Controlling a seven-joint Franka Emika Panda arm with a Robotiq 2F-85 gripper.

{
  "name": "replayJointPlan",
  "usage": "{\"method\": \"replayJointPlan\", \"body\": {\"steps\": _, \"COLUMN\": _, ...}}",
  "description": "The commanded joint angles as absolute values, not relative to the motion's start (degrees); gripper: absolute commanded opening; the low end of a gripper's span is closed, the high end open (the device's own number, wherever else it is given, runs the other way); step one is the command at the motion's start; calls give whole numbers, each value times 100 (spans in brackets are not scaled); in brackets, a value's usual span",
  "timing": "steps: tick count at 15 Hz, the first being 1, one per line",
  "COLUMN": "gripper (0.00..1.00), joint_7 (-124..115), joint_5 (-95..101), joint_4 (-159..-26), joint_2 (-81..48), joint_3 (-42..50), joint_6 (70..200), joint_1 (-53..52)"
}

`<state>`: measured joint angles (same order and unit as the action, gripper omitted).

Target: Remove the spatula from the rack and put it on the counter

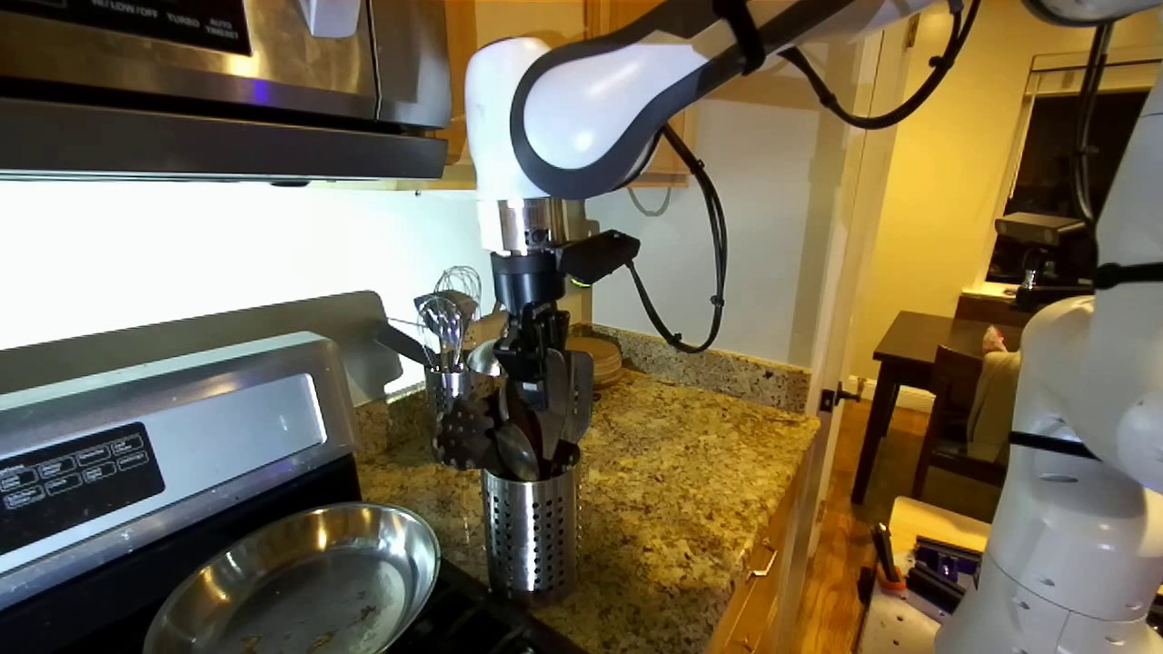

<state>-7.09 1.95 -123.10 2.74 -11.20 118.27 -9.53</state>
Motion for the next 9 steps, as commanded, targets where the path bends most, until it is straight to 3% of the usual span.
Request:
{"method": "replayJointPlan", "body": {"steps": 1, "gripper": 19, "joint_7": -664, "joint_5": 118, "joint_4": -12419, "joint_2": 451, "joint_3": -1068, "joint_6": 11841, "joint_1": -958}}
{"method": "replayJointPlan", "body": {"steps": 2, "gripper": 11, "joint_7": -680, "joint_5": 144, "joint_4": -12428, "joint_2": 481, "joint_3": -1072, "joint_6": 11844, "joint_1": -961}}
{"method": "replayJointPlan", "body": {"steps": 4, "gripper": 5, "joint_7": -696, "joint_5": 174, "joint_4": -12418, "joint_2": 513, "joint_3": -1078, "joint_6": 11787, "joint_1": -965}}
{"method": "replayJointPlan", "body": {"steps": 9, "gripper": 8, "joint_7": -630, "joint_5": 215, "joint_4": -12400, "joint_2": 689, "joint_3": -1086, "joint_6": 11569, "joint_1": -972}}
